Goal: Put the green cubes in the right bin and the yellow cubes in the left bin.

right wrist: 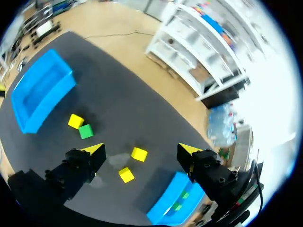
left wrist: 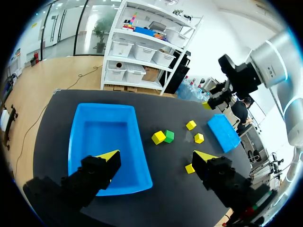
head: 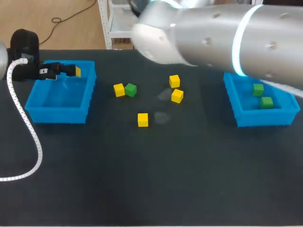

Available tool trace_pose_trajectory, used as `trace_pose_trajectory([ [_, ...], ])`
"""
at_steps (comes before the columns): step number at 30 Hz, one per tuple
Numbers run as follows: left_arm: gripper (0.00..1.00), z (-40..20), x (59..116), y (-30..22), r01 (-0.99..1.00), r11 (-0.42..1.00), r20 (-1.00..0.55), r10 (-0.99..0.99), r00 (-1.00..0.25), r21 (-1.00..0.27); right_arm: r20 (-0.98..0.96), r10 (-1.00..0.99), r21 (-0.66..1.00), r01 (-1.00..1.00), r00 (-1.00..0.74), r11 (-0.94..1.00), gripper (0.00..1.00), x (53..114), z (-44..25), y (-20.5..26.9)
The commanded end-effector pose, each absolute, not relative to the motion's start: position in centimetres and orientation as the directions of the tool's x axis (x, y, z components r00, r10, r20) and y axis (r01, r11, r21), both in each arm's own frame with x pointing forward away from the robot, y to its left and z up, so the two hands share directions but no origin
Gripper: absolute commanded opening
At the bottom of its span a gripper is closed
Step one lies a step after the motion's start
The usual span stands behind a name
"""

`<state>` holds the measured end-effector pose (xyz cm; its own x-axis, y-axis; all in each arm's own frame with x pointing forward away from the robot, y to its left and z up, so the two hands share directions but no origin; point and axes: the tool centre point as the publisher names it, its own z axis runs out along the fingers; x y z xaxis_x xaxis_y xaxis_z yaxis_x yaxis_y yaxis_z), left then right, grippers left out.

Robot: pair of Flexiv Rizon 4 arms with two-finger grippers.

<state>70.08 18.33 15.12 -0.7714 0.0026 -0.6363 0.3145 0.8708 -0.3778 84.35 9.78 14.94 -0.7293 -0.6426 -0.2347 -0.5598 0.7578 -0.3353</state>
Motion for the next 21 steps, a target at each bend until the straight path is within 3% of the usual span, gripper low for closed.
trace_pose_trajectory([
  [1, 1.00, 15.0, 70.0, 18.5, 0.320, 0.867, -0.641, 0.001, -0.767, -0.382, 0.094, -0.952, -0.241, -0.934, -0.292, 0.263, 1.00, 85.4, 14.2, 12.5],
  [11, 1.00, 15.0, 70.0, 18.5, 0.320, 0.867, -0.641, 0.001, -0.767, -0.382, 0.070, -0.991, -0.081, -0.991, -0.116, 0.110, 1.00, 82.6, 10.0, 15.4],
  [21, 1.00, 15.0, 70.0, 18.5, 0.320, 0.867, -0.641, 0.001, -0.767, -0.382, 0.039, -0.992, -0.034, -0.993, -0.117, 0.116, 1.00, 80.3, 7.0, 16.5],
])
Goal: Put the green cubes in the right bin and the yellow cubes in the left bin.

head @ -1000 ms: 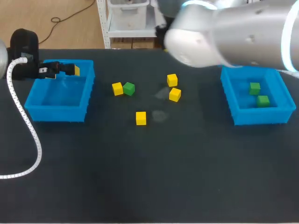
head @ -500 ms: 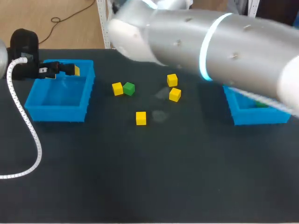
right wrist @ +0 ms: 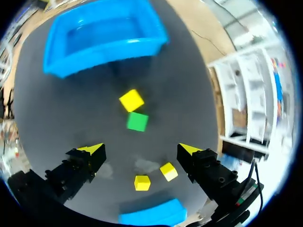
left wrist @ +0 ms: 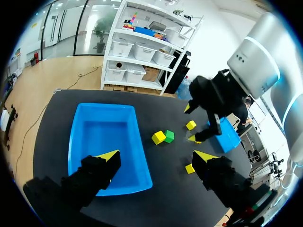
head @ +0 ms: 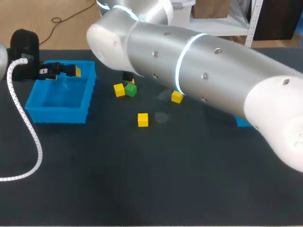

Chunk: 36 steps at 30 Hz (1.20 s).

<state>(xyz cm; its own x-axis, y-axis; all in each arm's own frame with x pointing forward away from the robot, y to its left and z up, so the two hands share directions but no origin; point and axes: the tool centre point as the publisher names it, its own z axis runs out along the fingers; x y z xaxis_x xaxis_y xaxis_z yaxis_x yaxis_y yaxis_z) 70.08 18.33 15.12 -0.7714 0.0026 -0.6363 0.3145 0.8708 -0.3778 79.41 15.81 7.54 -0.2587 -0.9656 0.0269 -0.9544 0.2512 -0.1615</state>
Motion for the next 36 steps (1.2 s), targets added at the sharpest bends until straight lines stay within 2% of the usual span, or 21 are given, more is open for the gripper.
trace_pose_trajectory([
  [1, 1.00, 15.0, 70.0, 18.5, 0.320, 0.867, -0.641, 0.001, -0.767, -0.382, 0.037, -0.992, -0.028, -0.993, -0.120, 0.119, 1.00, 80.1, 6.4, 16.9],
  [36, 1.00, 15.0, 70.0, 18.5, 0.320, 0.867, -0.641, 0.001, -0.767, -0.382, -0.021, -0.957, 0.119, -0.951, -0.289, 0.285, 1.00, 82.4, -0.4, 18.6],
])
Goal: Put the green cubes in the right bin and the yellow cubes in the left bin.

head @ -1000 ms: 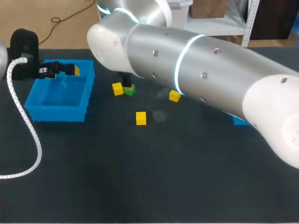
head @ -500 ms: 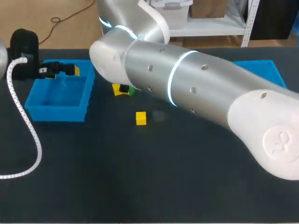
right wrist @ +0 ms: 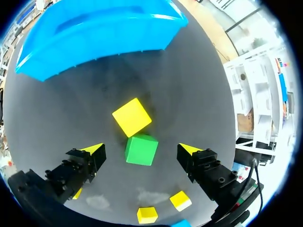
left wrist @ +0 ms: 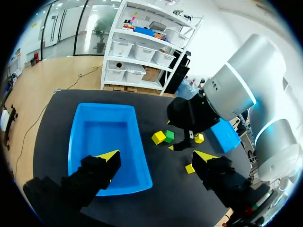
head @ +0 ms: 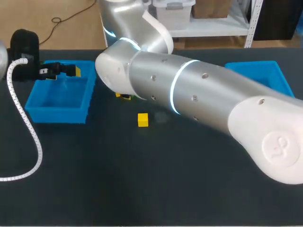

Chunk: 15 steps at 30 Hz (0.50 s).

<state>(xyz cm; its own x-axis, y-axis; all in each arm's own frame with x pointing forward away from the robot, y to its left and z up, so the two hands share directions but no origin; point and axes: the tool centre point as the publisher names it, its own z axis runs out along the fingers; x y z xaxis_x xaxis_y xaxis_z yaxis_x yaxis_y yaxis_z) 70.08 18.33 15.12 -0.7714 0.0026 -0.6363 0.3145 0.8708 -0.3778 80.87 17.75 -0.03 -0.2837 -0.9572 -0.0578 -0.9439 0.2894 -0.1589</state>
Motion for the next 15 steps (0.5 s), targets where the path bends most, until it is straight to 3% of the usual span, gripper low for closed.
trace_pose_trajectory([
  [1, 1.00, 15.0, 70.0, 18.5, 0.320, 0.867, -0.641, 0.001, -0.767, -0.382, -0.022, -0.957, 0.121, -0.951, -0.291, 0.286, 1.00, 82.4, -0.4, 18.6],
  [8, 1.00, 15.0, 70.0, 18.5, 0.320, 0.867, -0.641, 0.001, -0.767, -0.382, -0.021, -0.948, 0.138, -0.940, -0.317, 0.311, 1.00, 82.3, -1.4, 18.6],
  [9, 1.00, 15.0, 70.0, 18.5, 0.320, 0.867, -0.641, 0.001, -0.767, -0.382, -0.020, -0.947, 0.138, -0.939, -0.320, 0.315, 0.96, 82.3, -1.5, 18.6],
  [10, 1.00, 15.0, 70.0, 18.5, 0.320, 0.867, -0.641, 0.001, -0.767, -0.382, -0.018, -0.945, 0.135, -0.937, -0.326, 0.321, 0.49, 82.2, -1.7, 18.6],
  [11, 1.00, 15.0, 70.0, 18.5, 0.320, 0.867, -0.641, 0.001, -0.767, -0.382, -0.020, -0.944, 0.135, -0.936, -0.330, 0.324, 0.36, 82.2, -1.8, 18.6],
  [12, 1.00, 15.0, 70.0, 18.5, 0.320, 0.867, -0.641, 0.001, -0.767, -0.382, -0.021, -0.943, 0.136, -0.936, -0.331, 0.326, 0.15, 82.2, -1.8, 18.6],
  [13, 1.00, 15.0, 70.0, 18.5, 0.320, 0.867, -0.641, 0.001, -0.767, -0.382, -0.022, -0.943, 0.136, -0.935, -0.333, 0.327, 0.04, 82.2, -1.8, 18.6],
  [15, 1.00, 15.0, 70.0, 18.5, 0.320, 0.867, -0.641, 0.001, -0.767, -0.382, -0.026, -0.941, 0.135, -0.934, -0.338, 0.332, 0.00, 82.2, -1.8, 18.6],
])
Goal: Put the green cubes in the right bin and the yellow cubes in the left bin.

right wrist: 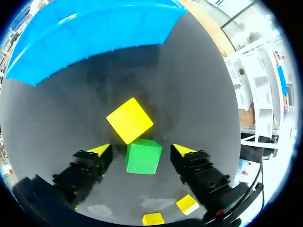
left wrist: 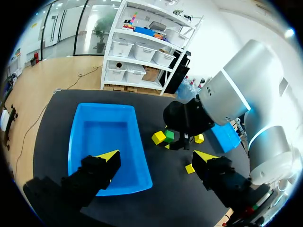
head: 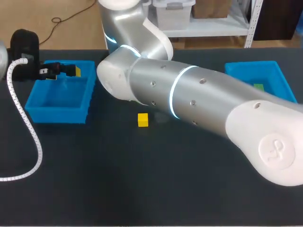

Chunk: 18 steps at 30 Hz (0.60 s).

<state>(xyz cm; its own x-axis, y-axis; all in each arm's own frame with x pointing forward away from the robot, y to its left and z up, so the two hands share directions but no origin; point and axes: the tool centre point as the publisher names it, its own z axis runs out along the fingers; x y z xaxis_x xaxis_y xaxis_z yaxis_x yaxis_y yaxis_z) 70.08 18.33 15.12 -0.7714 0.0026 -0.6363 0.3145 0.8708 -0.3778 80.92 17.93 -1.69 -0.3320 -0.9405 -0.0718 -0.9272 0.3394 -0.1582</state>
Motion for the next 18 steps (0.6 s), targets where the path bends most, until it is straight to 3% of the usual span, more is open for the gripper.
trace_pose_trajectory([
  [1, 1.00, 15.0, 70.0, 18.5, 0.320, 0.867, -0.641, 0.001, -0.767, -0.382, -0.028, -0.939, 0.131, -0.933, -0.343, 0.336, 0.00, 82.2, -1.7, 18.5],
  [12, 1.00, 15.0, 70.0, 18.5, 0.320, 0.867, -0.641, 0.001, -0.767, -0.382, -0.071, -0.916, 0.028, -0.919, -0.395, 0.394, 0.00, 82.7, 2.4, 16.9],
  [18, 1.00, 15.0, 70.0, 18.5, 0.320, 0.867, -0.641, 0.001, -0.767, -0.382, -0.173, -0.829, -0.074, -0.832, -0.532, 0.549, 0.00, 83.4, 7.7, 12.4],
])
